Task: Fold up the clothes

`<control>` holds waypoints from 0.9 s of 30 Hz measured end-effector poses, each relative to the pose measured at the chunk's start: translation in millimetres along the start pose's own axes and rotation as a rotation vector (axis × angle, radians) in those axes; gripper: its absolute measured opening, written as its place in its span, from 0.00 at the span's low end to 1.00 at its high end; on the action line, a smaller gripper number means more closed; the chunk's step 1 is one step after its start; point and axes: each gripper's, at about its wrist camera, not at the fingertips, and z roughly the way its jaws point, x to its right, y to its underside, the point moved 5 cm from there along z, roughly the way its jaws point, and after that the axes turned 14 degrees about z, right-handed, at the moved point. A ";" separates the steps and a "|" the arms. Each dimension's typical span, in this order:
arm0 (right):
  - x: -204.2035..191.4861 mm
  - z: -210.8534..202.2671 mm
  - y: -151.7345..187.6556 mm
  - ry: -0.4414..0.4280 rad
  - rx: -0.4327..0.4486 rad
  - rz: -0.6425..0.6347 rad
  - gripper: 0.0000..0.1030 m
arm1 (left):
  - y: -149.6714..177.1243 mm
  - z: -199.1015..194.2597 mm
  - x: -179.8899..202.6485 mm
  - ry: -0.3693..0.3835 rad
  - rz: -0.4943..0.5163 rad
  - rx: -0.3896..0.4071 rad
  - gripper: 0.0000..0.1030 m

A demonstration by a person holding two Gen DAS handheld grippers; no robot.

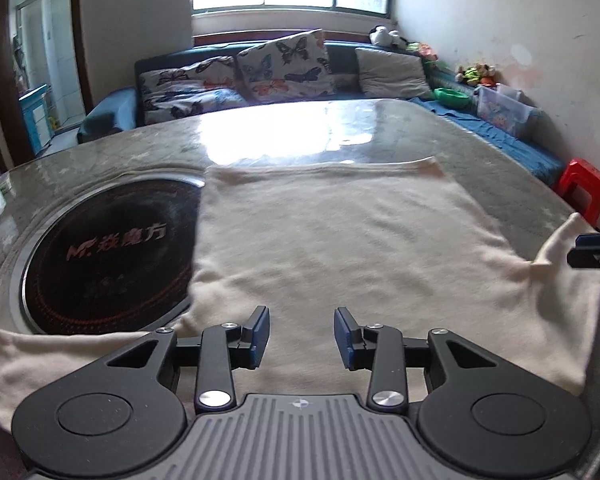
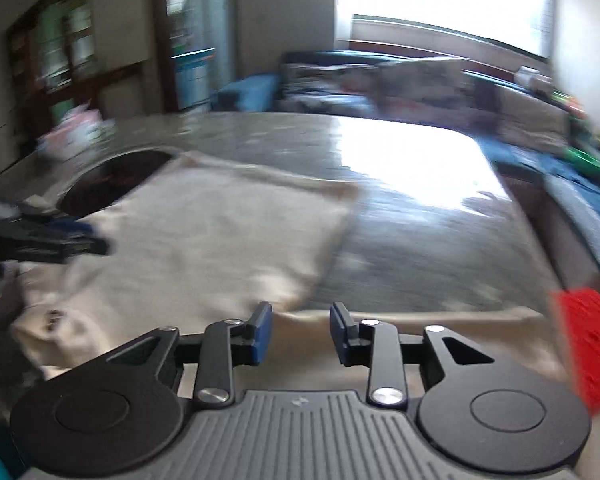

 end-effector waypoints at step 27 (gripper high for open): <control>136.7 -13.4 18.8 0.407 0.101 0.297 0.17 | 7.1 -9.8 103.3 0.219 0.213 0.017 0.52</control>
